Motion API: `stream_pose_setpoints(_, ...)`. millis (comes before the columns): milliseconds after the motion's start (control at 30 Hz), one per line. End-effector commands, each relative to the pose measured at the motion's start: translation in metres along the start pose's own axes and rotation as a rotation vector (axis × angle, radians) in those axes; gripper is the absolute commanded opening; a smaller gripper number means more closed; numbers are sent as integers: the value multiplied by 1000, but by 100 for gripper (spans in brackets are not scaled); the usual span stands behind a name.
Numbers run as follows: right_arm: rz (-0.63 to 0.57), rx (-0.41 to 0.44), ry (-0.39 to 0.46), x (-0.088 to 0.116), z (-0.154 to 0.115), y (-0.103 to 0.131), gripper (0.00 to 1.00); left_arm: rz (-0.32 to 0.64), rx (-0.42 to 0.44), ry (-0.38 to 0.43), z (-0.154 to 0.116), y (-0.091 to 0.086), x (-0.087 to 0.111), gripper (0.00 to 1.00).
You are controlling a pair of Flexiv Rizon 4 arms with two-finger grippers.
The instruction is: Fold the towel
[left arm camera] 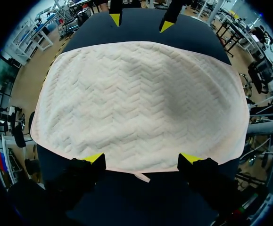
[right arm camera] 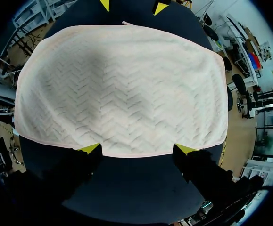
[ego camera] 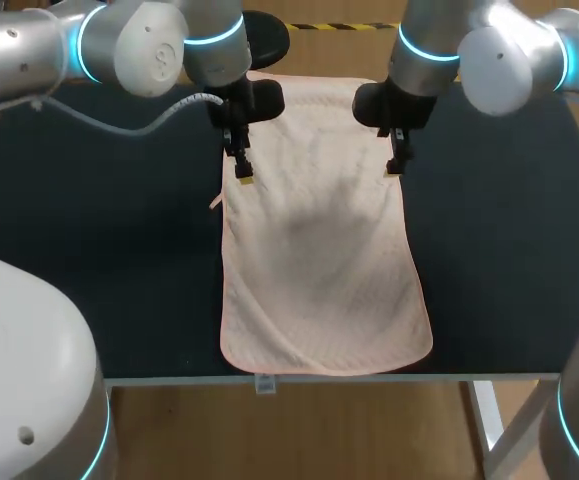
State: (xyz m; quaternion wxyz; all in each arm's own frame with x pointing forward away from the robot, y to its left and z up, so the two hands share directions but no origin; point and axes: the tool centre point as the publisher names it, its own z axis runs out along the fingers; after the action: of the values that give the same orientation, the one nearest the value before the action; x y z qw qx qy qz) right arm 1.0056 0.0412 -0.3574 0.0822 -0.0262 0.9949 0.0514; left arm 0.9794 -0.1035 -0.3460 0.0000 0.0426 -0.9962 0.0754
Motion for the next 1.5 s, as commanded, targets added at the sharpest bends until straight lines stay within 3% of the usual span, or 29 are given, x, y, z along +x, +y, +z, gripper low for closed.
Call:
stream_pose_setpoints(33, -2, 5, 3, 0, 2, -1, 100, 17, -15, 2, 5, 2, 6, 100)
stream_pose_setpoints(167, 11, -1, 25, 1, 20, 2, 100, 35, -29, 9, 21, 2, 9, 100)
stream_pose_setpoints(367, 26, 7, 28, -4, 43, 2, 100, 32, -40, 5, 42, 3, -3, 100)
stream_pose_setpoints(567, 15, 29, 31, -6, 52, 4, 100, 46, -67, -37, 53, 0, -14, 100)
stream_pose_setpoints(967, 45, 64, 55, 1, 68, -6, 100, 64, -96, -86, 65, 5, -18, 100)
stream_pose_setpoints(1500, 82, 48, 85, -1, 85, -10, 100, 53, -112, -47, 93, 10, -29, 100)
